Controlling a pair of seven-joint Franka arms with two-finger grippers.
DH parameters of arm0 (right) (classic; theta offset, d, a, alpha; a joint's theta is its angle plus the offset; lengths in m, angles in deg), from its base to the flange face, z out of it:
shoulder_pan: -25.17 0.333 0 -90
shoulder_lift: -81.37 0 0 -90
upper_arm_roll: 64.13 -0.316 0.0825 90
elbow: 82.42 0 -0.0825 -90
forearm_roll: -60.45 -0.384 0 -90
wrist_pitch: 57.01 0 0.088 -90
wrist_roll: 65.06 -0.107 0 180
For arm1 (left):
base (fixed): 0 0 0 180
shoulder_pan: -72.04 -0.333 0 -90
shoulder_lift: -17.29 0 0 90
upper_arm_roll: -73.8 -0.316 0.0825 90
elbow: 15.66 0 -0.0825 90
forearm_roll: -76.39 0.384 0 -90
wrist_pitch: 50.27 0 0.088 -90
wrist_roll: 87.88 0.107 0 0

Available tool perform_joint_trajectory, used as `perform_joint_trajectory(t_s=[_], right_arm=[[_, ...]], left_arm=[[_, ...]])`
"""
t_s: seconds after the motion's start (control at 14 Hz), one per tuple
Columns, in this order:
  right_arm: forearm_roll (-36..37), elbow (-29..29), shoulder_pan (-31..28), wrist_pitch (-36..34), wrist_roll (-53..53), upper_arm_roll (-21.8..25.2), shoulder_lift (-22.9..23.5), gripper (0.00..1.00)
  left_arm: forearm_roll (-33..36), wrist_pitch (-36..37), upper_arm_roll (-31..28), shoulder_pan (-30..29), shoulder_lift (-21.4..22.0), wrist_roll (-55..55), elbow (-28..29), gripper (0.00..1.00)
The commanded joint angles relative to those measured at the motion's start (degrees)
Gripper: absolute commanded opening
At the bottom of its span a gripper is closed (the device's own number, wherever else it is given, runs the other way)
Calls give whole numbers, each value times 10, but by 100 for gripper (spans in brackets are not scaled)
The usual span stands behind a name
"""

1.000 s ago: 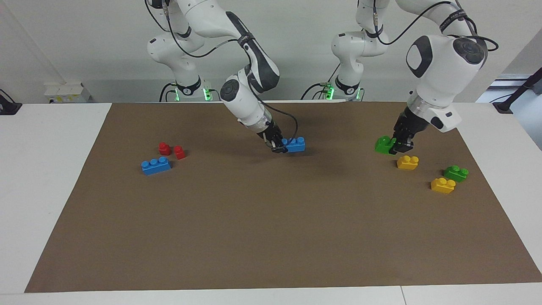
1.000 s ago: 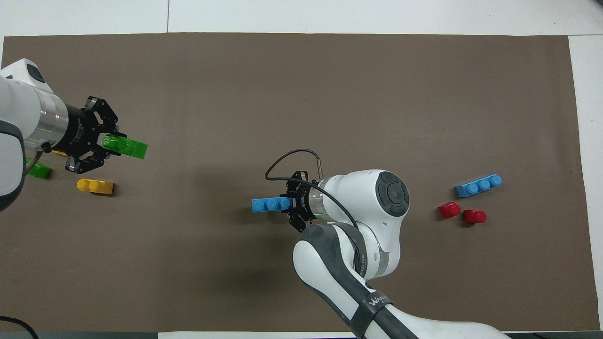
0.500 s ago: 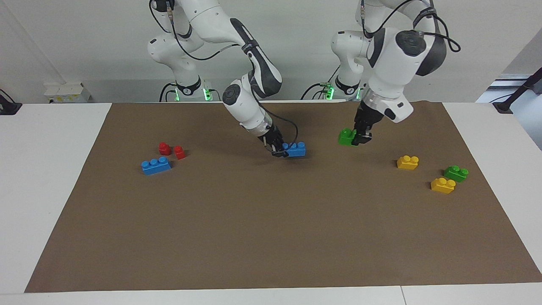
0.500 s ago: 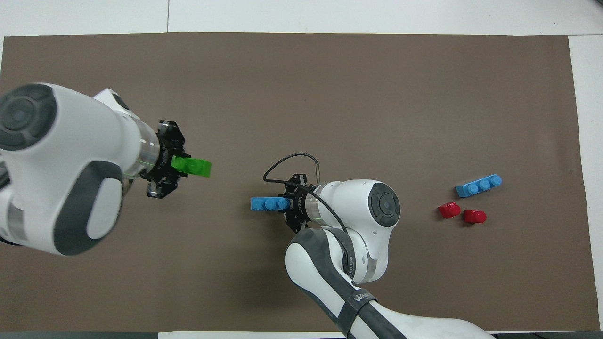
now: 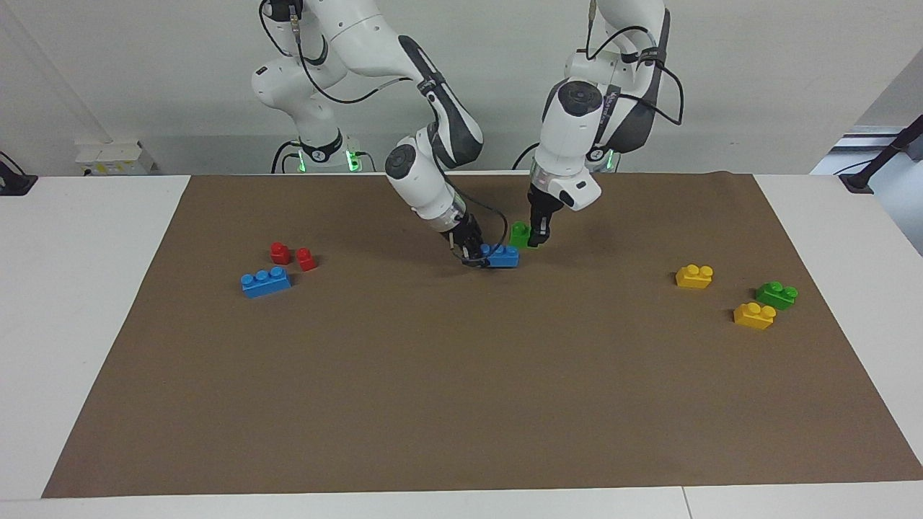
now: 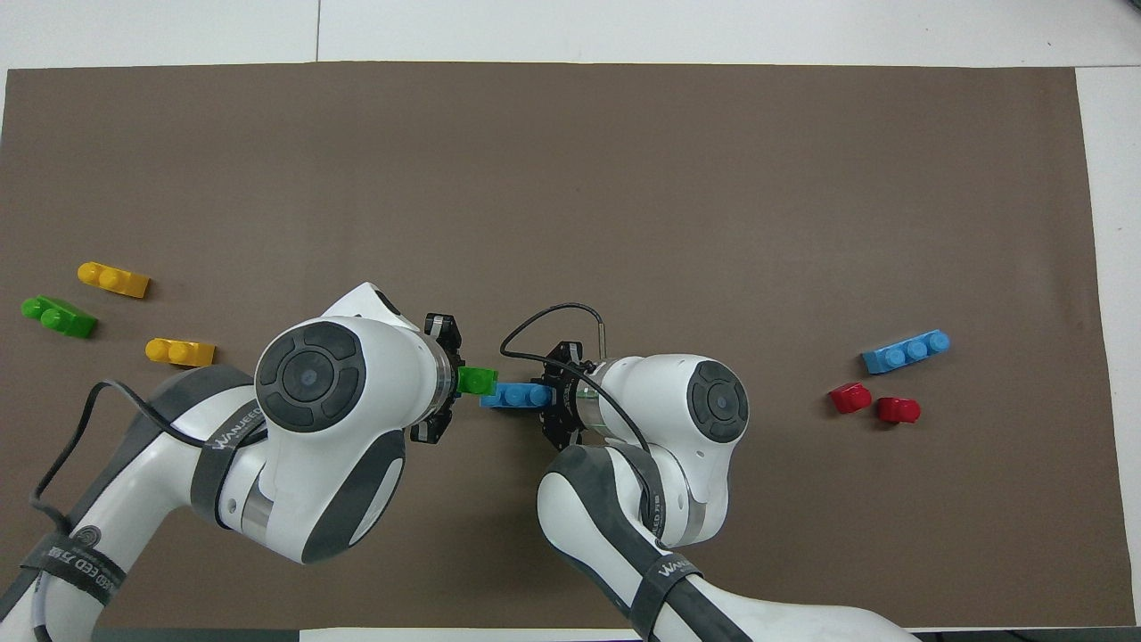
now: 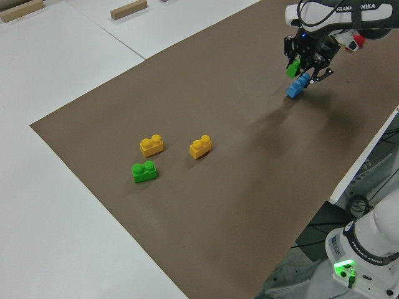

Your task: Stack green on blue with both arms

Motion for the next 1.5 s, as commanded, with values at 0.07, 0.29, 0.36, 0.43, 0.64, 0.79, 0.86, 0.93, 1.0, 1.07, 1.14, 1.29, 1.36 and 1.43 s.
perform_joint_trajectory(t_s=[0.07, 0.29, 0.36, 0.43, 0.64, 0.79, 0.86, 0.93, 1.0, 1.07, 1.14, 1.29, 1.36, 1.43], right_arm=[[-6, 12, 2, 20, -2, 0, -3, 0], [-6, 21, 1, 36, -1, -1, -3, 0], [-6, 21, 1, 37, 0, -1, -2, 0], [-7, 21, 1, 38, 0, -1, 0, 0], [-7, 22, 1, 39, 1, -1, 2, 0], [-7, 23, -1, 43, 2, -1, 2, 0], [-7, 24, -2, 43, 3, -1, 2, 0], [-7, 25, -2, 44, 7, -1, 2, 0], [-7, 25, -3, 44, 9, -1, 2, 0], [-7, 27, -3, 45, 10, -1, 2, 0], [-7, 28, -3, 45, 10, -1, 2, 0], [-7, 29, -4, 45, 17, -1, 2, 0], [-7, 29, -4, 45, 17, -1, 2, 0], [-7, 29, -4, 45, 17, -1, 2, 0]], left_arm=[[25, -46, -11, 29, -9, -46, 26, 0], [41, -66, -11, 41, -27, -74, 26, 0], [46, -69, -11, 42, -30, -77, 25, 0], [46, -71, -10, 47, -32, -78, 26, 0], [46, -79, -11, 54, -38, -88, 26, 0], [46, -80, -10, 59, -41, -89, 26, 0], [46, -80, -11, 63, -44, -92, 27, 0], [46, -84, -11, 63, -46, -96, 27, 0], [46, -90, -11, 63, -47, -97, 27, 0], [46, -92, -11, 63, -48, -97, 29, 0], [46, -93, -11, 63, -51, -97, 30, 0], [46, -100, -11, 63, -57, -98, 31, 0], [47, -101, -11, 63, -59, -98, 31, 0], [51, -102, -11, 63, -59, -98, 31, 0]])
